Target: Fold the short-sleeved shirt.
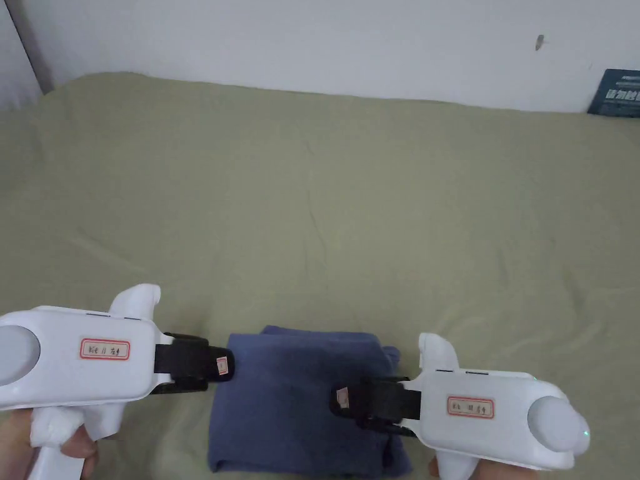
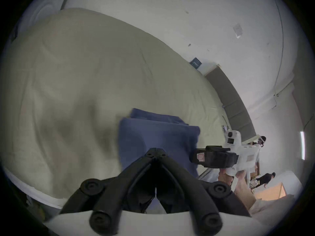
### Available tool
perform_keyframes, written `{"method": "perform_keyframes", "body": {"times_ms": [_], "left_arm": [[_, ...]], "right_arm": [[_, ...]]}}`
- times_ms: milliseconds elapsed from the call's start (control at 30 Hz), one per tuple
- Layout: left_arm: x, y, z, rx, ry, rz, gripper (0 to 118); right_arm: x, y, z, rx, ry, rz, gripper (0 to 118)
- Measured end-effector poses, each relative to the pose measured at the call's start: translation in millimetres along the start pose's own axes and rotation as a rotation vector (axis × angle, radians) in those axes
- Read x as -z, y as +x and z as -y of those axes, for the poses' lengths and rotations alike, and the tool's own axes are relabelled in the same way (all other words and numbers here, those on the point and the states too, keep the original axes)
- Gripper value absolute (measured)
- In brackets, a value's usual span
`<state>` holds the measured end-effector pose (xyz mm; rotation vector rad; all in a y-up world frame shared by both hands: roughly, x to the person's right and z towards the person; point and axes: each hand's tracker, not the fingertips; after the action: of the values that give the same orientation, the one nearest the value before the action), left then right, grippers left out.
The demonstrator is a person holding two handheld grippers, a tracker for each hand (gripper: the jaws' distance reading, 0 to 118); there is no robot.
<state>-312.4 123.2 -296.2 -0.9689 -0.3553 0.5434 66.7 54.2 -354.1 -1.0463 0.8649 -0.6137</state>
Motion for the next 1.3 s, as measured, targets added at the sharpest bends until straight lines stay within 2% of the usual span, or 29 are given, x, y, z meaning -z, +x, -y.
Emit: {"method": "perform_keyframes", "body": {"times_ms": [133, 200, 267, 300, 333, 367, 400, 600, 633, 667, 700, 733, 800, 833, 900, 933, 1000, 1067, 1100, 1167, 1233, 1267, 1300], "left_arm": [[-1, -22, -6, -0.027, -0.027, -0.005, 0], [6, -32, -8, -0.057, -0.063, 0.034, 3], [14, -41, -11, -0.074, -0.081, 0.068, 5], [18, -47, -13, -0.086, -0.092, 0.106, 16], [25, -51, -14, -0.112, -0.106, 0.147, 47], [32, -54, -14, -0.119, -0.133, 0.179, 86], [39, -56, -15, -0.134, -0.139, 0.212, 118], [77, -51, -15, -0.190, -0.160, 0.355, 116], [79, -49, -14, -0.209, -0.175, 0.378, 111], [82, -45, -13, -0.220, -0.193, 0.386, 97], [85, -42, -12, -0.207, -0.184, 0.291, 63], [86, -42, -11, -0.123, -0.188, 0.151, 32], [85, -51, -7, -0.212, -0.180, 0.266, 32], [82, -50, -7, -0.200, -0.181, 0.256, 32], [83, -47, -7, -0.178, -0.178, 0.234, 32], [82, -46, -7, -0.180, -0.176, 0.231, 32], [80, -44, -8, -0.160, -0.175, 0.212, 32], [81, -45, -12, -0.154, -0.175, 0.203, 32], [81, -44, -14, -0.134, -0.172, 0.187, 32], [80, -42, -14, -0.120, -0.174, 0.177, 32], [78, -41, -15, -0.124, -0.175, 0.178, 32], [76, -40, -16, -0.121, -0.176, 0.176, 32], [73, -38, -15, -0.113, -0.177, 0.175, 32]], "right_arm": [[20, 43, -5, 0.178, -0.078, -0.111, 0], [25, 64, -5, 0.267, -0.088, -0.197, 0], [24, 72, -3, 0.329, -0.069, -0.237, 0], [24, 72, -2, 0.338, -0.068, -0.255, 0], [23, 74, -2, 0.319, -0.071, -0.245, 0], [24, 72, -2, 0.312, -0.072, -0.242, 0], [23, 72, -2, 0.311, -0.071, -0.241, 0], [24, 70, -4, 0.317, -0.084, -0.240, 0], [24, 70, -4, 0.319, -0.087, -0.242, 0], [24, 70, -4, 0.321, -0.087, -0.244, 0], [25, 70, -4, 0.327, -0.088, -0.246, 0], [24, 71, -5, 0.331, -0.089, -0.248, 0], [25, 69, -6, 0.322, -0.088, -0.227, 0], [23, 64, -7, 0.324, -0.087, -0.226, 0], [18, 54, -10, 0.259, -0.077, -0.143, 0], [11, 41, -12, 0.182, -0.060, -0.075, 0], [-10, -1, -12, -0.037, 0.042, 0.134, 0], [-26, -48, -5, -0.305, 0.194, 0.511, 0], [-29, -64, 8, -0.434, 0.372, 0.700, 0], [-32, -84, 25, -0.571, 0.593, 0.914, 0], [-31, -95, 33, -0.681, 0.677, 1.063, 0], [-32, -93, 32, -0.687, 0.702, 1.065, 0], [-35, -95, 32, -0.664, 0.721, 1.024, 0]]}}
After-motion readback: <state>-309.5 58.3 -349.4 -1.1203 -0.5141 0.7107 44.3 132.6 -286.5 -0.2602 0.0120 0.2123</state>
